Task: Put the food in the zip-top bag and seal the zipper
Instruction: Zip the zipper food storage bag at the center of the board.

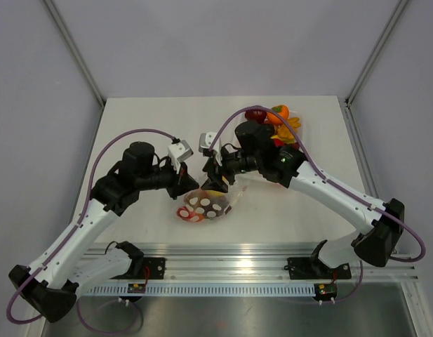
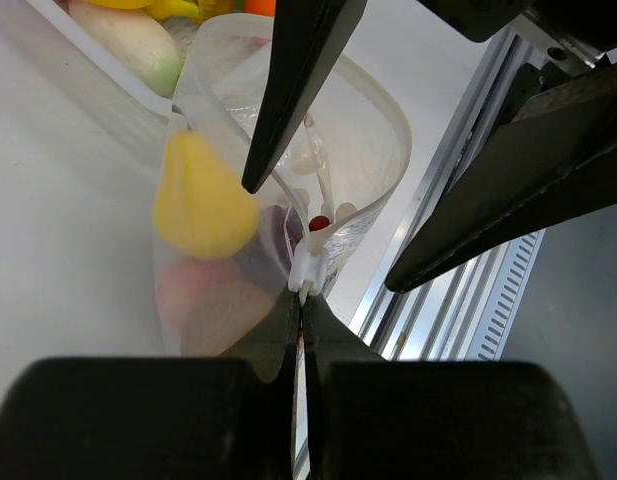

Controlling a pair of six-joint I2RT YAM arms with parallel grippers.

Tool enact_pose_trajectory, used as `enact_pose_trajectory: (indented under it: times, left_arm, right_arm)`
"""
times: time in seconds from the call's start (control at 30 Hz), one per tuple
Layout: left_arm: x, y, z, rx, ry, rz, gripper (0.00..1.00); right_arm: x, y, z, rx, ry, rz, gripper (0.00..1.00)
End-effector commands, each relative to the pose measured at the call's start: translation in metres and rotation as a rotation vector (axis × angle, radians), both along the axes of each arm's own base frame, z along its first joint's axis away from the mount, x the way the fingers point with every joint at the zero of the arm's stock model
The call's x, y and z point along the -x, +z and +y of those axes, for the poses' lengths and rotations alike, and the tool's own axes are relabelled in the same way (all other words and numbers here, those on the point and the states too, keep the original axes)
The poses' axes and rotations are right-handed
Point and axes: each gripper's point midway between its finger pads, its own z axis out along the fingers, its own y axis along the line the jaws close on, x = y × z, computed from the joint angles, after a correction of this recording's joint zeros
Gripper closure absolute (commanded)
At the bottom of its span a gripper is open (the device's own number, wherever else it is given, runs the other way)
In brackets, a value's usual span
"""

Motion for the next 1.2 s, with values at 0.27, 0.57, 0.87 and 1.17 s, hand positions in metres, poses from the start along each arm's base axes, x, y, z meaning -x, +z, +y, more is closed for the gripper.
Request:
enact_pose_trajectory:
  times: [0.27,0.57,0.87,1.17]
  left_arm:
    - [-0.006,0.031,-0.006,0.06,-0.019,-0.087,1.0]
    - [-0.004,0.028,-0.005,0.059,-0.019,-0.081,1.0]
    - [-0.005,0.03,-0.001,0.056,0.001,-0.103,1.0]
    - [0.001,0.031,0.005,0.042,-0.004,-0.124,1.0]
  right_arm:
    - [0.004,0.017,0.018,-0.051,0.096,-0.036,0.44]
    - [0.011,0.019,0.021,-0.075,0.122,0.001,0.74]
    - [0.01,0.003,0.019,-0.037,0.101,0.034,1.0]
    - [0.012,-0.02,-0.001,-0.016,0.011,0.047,1.0]
